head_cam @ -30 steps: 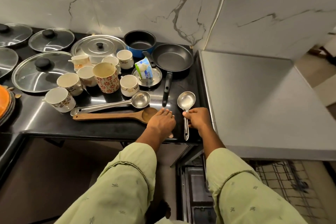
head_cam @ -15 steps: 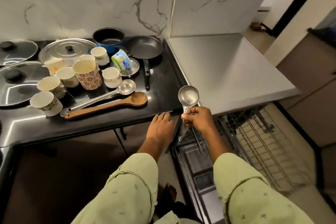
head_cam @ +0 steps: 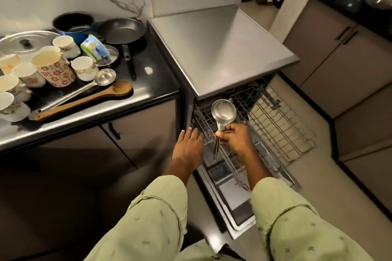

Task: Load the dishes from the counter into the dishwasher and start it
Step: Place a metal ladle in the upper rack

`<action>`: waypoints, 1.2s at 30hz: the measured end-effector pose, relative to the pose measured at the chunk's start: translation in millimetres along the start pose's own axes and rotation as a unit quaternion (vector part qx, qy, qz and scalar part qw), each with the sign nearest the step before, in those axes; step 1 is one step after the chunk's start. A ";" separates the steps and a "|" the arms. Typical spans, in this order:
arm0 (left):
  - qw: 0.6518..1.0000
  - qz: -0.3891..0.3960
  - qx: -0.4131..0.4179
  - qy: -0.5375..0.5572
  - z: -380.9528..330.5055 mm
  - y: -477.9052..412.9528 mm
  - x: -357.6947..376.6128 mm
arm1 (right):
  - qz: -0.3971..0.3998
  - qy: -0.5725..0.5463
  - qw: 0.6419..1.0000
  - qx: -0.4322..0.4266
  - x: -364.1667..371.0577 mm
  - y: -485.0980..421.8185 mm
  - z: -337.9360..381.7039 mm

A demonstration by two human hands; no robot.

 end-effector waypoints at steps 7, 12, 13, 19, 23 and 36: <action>0.999 0.017 0.015 -0.023 -106.6 23.5 32.1 | -0.050 -0.001 0.999 0.003 -117.6 32.5 -56.5; 0.999 0.030 0.025 -0.030 -199.7 46.5 56.9 | -0.063 0.022 0.998 -0.011 -202.5 63.5 -83.8; 0.998 0.033 0.035 -0.034 -219.1 49.8 61.9 | -0.066 0.024 0.997 -0.014 -217.9 68.5 -88.4; 0.997 0.055 0.045 -0.031 -299.5 57.3 90.0 | -0.103 -0.001 0.995 0.011 -301.9 82.1 -122.5; 0.995 0.085 0.042 -0.029 -327.9 43.2 107.7 | -0.131 -0.003 0.991 0.003 -349.2 72.6 -128.4; 0.981 0.193 0.026 0.014 -408.9 -62.7 167.6 | -0.207 -0.004 0.978 0.019 -480.2 -8.6 -127.9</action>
Point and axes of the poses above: each hand's wrist, its own y-axis away from the middle knuckle, its own x-axis out of the palm, z = x × y, the point moved 10 cm from there along -y, towards the middle knuckle, and after that the axes turned 2 degrees about -z, right-handed, at the moved point
